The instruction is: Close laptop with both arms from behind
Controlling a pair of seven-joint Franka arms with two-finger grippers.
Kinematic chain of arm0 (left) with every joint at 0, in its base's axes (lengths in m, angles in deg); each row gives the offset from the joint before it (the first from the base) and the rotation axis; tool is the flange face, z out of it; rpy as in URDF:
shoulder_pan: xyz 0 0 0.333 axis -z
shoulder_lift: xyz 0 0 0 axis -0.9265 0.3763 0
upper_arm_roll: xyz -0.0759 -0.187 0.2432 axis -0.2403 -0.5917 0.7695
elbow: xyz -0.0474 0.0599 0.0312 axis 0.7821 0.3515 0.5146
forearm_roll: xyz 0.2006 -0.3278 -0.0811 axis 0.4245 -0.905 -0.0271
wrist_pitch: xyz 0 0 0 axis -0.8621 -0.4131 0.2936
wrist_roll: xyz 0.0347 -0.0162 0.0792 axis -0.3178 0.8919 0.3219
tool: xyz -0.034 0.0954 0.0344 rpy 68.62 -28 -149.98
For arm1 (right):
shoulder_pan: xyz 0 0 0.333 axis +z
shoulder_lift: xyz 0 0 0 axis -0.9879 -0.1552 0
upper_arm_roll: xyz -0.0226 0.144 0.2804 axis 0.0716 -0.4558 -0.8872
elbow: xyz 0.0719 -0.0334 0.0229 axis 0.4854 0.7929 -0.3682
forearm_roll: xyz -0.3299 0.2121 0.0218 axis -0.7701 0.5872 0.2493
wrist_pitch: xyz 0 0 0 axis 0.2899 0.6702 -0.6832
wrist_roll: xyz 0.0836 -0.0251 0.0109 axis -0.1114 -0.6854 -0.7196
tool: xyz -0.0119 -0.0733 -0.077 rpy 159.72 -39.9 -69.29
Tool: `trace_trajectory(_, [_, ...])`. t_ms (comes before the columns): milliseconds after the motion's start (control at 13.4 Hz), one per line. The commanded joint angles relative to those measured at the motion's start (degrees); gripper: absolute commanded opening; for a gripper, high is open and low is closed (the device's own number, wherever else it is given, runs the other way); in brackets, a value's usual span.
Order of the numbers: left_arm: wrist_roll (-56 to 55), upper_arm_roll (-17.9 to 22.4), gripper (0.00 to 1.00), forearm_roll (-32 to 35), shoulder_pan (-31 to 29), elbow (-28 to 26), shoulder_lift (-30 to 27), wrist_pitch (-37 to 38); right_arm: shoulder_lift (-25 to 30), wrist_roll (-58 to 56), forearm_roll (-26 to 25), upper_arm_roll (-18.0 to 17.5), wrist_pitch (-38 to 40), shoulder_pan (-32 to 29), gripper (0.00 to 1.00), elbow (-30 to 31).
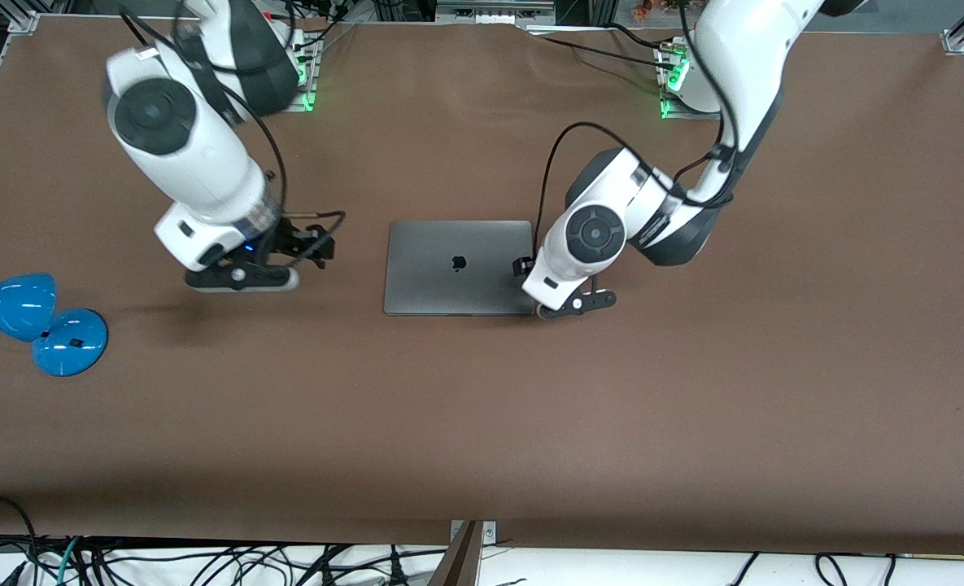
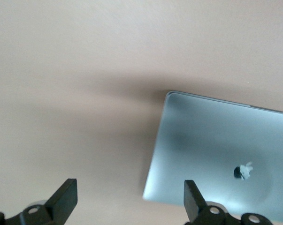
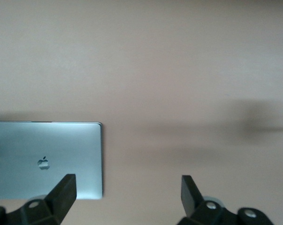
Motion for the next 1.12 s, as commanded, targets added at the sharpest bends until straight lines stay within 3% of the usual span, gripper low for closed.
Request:
trace_trajectory(0, [3.96,-0.1,1.0,1.82,-3.28,-3.33,-8.01,4.96,4.78,-0.61,0.81,1.24,6.31,-0.21,0.99,-2.37])
trace_trajectory(299, [12.74,-0.45,1.0,1.74,-9.52,-7.53,-18.91,7.7,10.77,-1.14,1.25,5.1,9.48,-0.48,1.0,-2.46])
trace_trajectory(672, [23.47,-0.45,1.0,1.12,-16.81,-8.43,-26.92,11.3,13.94,-11.66,12.75,15.81,14.67,-0.48,1.0,-2.46])
trace_trajectory(822, [25.93,-0.45,1.0,1.12,-19.8,-8.43,-28.94,11.57,14.47,-17.02,12.25,18.64,14.76,-0.48,1.0,-2.46])
trace_trajectory(1046, [29.1,0.95,1.0,1.03,-21.66,-8.08,-31.67,12.27,14.47,-22.3,11.45,19.7,14.67,-1.96,1.0,-1.85])
